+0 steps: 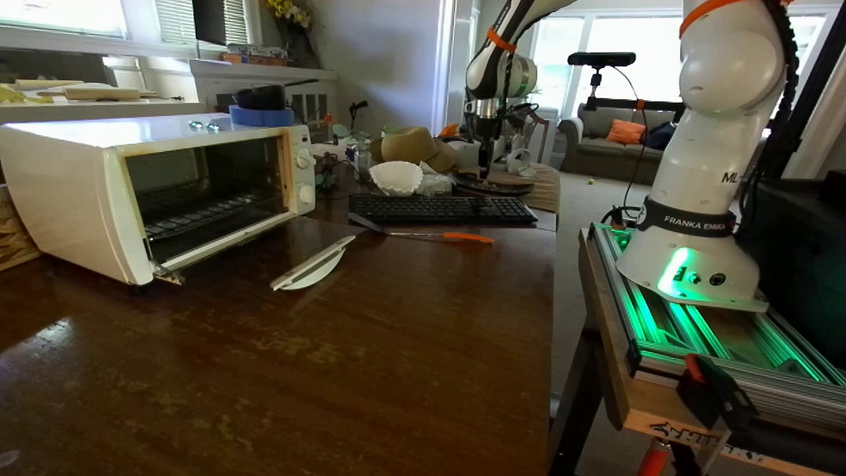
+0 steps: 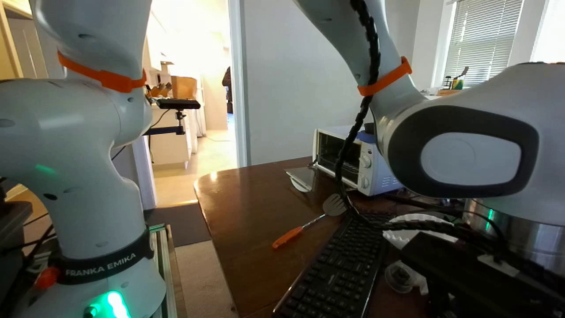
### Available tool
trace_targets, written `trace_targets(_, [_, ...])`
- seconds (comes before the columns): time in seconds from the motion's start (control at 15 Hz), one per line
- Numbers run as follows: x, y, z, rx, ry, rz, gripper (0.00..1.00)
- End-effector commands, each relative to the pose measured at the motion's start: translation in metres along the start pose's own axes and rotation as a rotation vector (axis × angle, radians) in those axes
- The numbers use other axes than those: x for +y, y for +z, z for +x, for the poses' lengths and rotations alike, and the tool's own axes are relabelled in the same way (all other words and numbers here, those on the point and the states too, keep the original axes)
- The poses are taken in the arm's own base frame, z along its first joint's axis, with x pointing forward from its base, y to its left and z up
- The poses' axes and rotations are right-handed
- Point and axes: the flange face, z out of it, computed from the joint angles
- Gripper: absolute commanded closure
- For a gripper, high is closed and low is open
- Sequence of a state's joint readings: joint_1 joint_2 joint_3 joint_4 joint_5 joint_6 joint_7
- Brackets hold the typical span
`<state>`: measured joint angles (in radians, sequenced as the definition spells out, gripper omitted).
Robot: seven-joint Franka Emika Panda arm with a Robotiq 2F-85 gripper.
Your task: Remove two objects from the tray and place them on the counter.
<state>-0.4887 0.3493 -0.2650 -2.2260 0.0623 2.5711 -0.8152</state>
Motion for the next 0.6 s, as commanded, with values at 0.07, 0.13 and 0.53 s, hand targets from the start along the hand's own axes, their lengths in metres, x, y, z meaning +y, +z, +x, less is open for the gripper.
trace_targets(0.07, [0.0021,0.0089,0.0048,0.019,0.010,-0.003,0.64])
trace_targets(0.13, [0.0020,0.0093,0.0048,0.019,0.010,-0.005,0.62])
trace_targets(0.53, [0.0015,0.0123,0.0044,0.014,0.012,-0.005,0.65])
